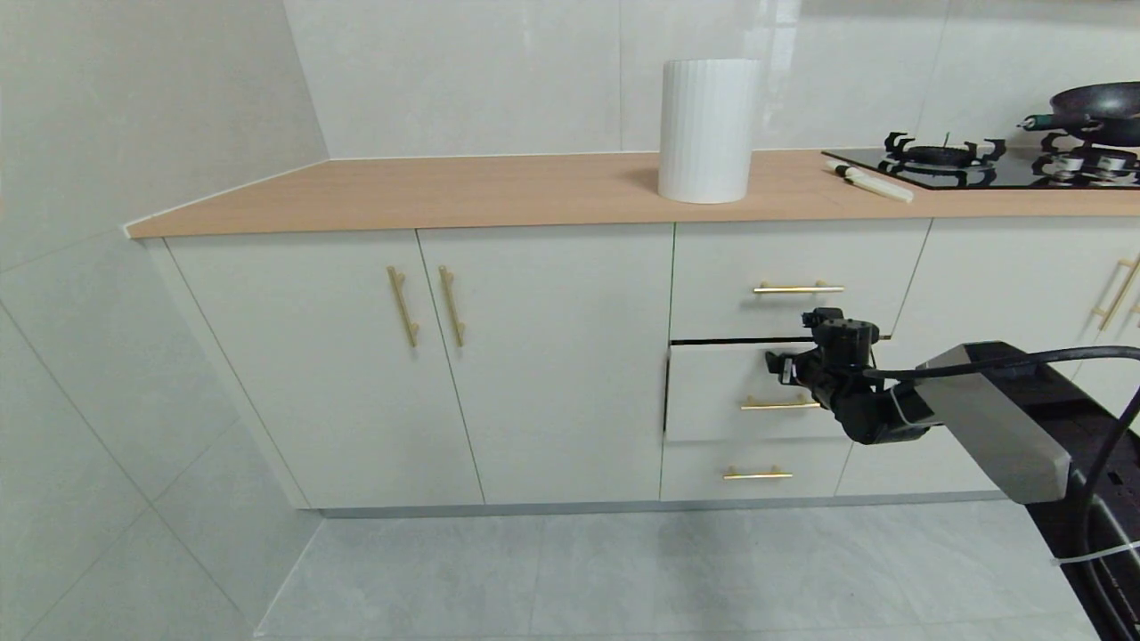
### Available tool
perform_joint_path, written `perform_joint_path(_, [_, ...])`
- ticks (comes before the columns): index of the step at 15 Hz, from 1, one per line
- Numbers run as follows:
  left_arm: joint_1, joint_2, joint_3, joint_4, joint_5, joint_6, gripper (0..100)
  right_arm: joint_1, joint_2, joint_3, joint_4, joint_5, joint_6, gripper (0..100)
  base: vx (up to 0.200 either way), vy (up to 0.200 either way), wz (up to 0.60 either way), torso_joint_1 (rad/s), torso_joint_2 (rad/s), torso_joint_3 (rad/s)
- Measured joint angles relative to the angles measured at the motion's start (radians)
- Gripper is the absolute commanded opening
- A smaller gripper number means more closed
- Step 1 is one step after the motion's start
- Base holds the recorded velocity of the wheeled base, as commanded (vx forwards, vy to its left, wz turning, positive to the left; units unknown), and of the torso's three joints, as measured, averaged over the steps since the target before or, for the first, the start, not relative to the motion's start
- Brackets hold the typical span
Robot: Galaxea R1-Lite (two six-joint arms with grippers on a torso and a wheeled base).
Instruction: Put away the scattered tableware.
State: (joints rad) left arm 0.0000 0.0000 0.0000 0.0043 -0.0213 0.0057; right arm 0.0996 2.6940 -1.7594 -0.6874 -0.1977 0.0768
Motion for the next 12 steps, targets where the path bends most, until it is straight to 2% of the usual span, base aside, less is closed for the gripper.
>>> perform_joint_path(7, [0.000,0.000,0.000,0.000,0.000,0.000,100,-0.002,0.074,-0.154,0.044,-0.033,0.006,100,0.000,0.000,0.00,0.000,0.00,0.000])
perform_joint_path(12, [0.000,0.000,0.000,0.000,0.000,0.000,100,-0.002,0.095,-0.179,0.050,-0.034,0.007,100,0.000,0.000,0.00,0.000,0.00,0.000])
